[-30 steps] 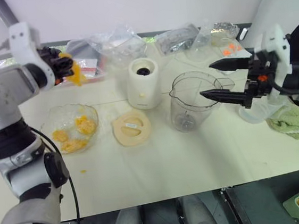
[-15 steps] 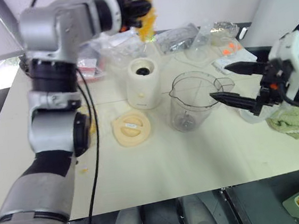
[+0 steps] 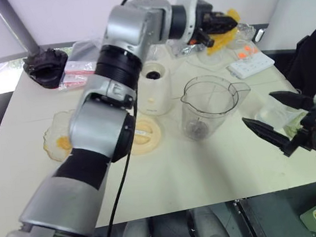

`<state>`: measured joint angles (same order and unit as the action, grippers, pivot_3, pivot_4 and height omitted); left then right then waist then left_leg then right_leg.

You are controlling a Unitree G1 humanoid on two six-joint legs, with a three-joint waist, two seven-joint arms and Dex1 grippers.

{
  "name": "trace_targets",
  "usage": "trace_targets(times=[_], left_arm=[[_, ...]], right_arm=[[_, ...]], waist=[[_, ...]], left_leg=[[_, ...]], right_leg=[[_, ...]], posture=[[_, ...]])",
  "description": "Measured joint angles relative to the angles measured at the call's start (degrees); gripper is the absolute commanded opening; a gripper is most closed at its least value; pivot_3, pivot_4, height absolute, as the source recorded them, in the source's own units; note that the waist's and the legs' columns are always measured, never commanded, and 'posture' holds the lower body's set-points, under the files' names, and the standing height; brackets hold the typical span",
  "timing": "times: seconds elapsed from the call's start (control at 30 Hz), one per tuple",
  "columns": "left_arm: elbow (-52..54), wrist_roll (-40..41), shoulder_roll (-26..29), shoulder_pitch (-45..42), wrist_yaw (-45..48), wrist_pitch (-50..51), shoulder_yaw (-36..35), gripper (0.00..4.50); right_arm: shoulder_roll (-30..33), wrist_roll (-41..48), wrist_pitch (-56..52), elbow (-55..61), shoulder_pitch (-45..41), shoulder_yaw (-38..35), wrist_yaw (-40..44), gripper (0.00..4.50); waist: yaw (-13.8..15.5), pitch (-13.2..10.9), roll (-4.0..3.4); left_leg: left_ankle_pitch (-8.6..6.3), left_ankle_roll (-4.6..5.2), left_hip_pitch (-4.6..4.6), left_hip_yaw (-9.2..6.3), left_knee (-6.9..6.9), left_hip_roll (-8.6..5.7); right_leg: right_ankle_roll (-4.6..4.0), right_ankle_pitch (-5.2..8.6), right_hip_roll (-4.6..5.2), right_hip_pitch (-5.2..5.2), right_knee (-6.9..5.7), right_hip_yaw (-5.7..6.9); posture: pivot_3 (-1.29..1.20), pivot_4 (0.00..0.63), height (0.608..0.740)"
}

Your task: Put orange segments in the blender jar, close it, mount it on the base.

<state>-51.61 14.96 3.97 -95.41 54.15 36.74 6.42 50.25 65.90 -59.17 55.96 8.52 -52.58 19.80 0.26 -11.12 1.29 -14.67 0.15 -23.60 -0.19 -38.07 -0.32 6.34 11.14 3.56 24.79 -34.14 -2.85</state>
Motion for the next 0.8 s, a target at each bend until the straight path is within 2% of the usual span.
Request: trace_targets(times=[0.17, 0.4, 0.5, 0.63, 0.7, 0.8], left_arm=[[1.07, -3.58, -0.16, 4.31, 3.71, 0.04, 4.76, 0.86], [6.43, -6.30, 0.75, 10.49, 8.59, 1.18, 9.84, 0.86], [8.03, -7.31, 0.95, 12.16, 10.11, 0.34, 11.02, 1.68], [7.83, -8.54, 0.87, 13.64, 10.95, -1.67, 12.01, 3.72], [7.58, -8.97, 0.58, 13.64, 10.97, -2.79, 12.01, 4.49], [6.99, -9.44, 0.19, 13.65, 10.53, -4.75, 11.98, 4.49]], right_arm=[[-0.04, 3.36, 2.82, 1.35, 4.73, -1.02, -4.06, 4.50], [2.31, 5.34, 6.02, 1.08, 7.16, -1.05, -6.18, 4.50], [3.14, 5.94, 7.11, 0.82, 7.57, -0.88, -6.61, 4.50], [4.33, 6.80, 7.81, 0.03, 8.12, -0.82, -7.26, 4.50], [4.82, 7.19, 8.43, 0.04, 8.36, -0.79, -7.64, 4.50], [4.85, 7.57, 8.82, 0.05, 9.39, -0.79, -8.04, 4.50]], waist=[[0.08, 0.01, -0.01], [0.30, 0.00, 0.00], [0.43, 0.01, -0.01], [0.45, 0.00, 0.00], [0.46, 0.00, 0.00], [0.47, 0.00, 0.00]], left_leg=[[0.00, 0.01, 0.04, -0.01, -0.01, 0.04], [-0.01, 0.03, 0.00, -0.03, -0.01, 0.05], [-0.01, 0.03, 0.01, -0.04, -0.01, 0.04], [-0.01, 0.03, 0.00, -0.04, -0.06, 0.04], [-0.01, 0.03, 0.00, -0.04, -0.06, 0.04], [-0.01, 0.04, -0.01, -0.05, -0.06, 0.04]], right_leg=[[-0.02, 0.00, -0.01, -0.03, -0.01, 0.00], [-0.02, 0.01, -0.01, -0.03, 0.00, 0.00], [-0.02, 0.01, -0.01, -0.04, 0.00, 0.00], [-0.02, 0.01, -0.01, -0.05, 0.00, 0.00], [-0.02, 0.01, -0.01, -0.05, 0.00, 0.00], [-0.01, 0.01, -0.01, -0.05, 0.00, 0.00]], posture=[[0.00, 0.150, 0.740], [0.00, 0.150, 0.740], [0.00, 0.150, 0.740], [0.00, 0.150, 0.740], [0.00, 0.150, 0.740], [0.00, 0.150, 0.740]])
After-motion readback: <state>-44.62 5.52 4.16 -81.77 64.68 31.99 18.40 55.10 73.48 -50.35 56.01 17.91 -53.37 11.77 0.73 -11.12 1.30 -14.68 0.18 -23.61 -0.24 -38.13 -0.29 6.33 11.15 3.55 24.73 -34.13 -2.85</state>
